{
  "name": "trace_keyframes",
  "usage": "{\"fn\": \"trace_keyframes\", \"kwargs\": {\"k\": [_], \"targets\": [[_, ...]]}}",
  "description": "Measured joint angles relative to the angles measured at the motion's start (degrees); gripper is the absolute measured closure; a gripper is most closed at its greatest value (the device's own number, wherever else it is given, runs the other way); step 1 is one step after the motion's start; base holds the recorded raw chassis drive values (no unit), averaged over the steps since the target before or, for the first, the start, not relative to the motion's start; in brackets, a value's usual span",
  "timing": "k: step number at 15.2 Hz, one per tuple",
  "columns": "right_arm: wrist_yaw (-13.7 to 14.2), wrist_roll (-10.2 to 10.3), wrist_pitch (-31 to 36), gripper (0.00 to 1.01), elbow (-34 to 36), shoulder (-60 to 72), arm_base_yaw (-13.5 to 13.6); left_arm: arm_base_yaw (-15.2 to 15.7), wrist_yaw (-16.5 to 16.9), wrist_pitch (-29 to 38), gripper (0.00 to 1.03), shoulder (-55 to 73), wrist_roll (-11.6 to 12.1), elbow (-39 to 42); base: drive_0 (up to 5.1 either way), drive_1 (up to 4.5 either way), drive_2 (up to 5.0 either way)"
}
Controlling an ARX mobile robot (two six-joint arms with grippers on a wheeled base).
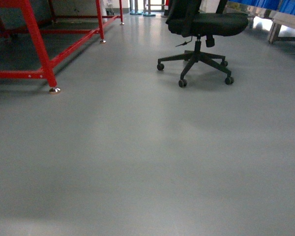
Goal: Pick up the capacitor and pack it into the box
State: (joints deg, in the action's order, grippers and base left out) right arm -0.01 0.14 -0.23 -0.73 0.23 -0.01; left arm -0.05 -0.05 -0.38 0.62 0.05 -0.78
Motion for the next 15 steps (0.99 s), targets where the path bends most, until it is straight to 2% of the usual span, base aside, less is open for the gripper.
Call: {"fn": "trace_keyframes", "kwargs": {"k": [15], "targets": [[0.02,0.00,-0.02,0.03,0.00,0.00,0.00,0.00,-0.02,0.00,0.60,0.00,0.00,0.00,-5.0,2.35,2.4]]}}
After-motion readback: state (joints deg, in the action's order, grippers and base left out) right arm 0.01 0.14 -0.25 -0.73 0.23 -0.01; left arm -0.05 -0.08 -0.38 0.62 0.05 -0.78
